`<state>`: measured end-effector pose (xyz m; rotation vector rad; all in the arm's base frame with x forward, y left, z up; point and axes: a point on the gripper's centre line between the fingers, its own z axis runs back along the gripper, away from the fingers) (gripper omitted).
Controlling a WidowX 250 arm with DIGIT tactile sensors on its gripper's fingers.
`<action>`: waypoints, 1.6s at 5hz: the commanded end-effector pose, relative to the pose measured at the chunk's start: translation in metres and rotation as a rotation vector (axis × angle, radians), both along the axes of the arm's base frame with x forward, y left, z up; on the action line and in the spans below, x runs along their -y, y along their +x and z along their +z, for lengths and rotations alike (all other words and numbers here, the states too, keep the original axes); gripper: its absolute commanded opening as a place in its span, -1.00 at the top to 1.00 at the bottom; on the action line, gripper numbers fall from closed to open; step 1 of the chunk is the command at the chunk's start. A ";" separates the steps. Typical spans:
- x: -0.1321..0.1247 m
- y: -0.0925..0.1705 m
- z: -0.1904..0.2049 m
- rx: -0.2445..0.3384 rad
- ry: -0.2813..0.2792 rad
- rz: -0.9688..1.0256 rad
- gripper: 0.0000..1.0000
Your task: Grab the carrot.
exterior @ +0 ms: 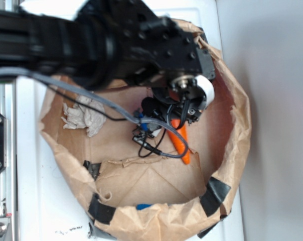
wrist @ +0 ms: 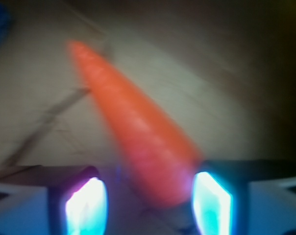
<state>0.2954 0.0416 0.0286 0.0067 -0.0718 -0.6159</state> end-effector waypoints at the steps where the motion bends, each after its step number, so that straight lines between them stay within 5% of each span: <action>1: 0.015 0.023 -0.018 -0.009 0.040 -0.006 1.00; 4: 0.001 0.009 0.054 0.086 -0.049 -0.020 1.00; 6: 0.019 -0.042 0.153 0.149 -0.055 0.137 1.00; 7: 0.030 -0.052 0.185 0.148 -0.037 0.162 1.00; 8: 0.038 -0.055 0.176 0.105 0.048 0.157 1.00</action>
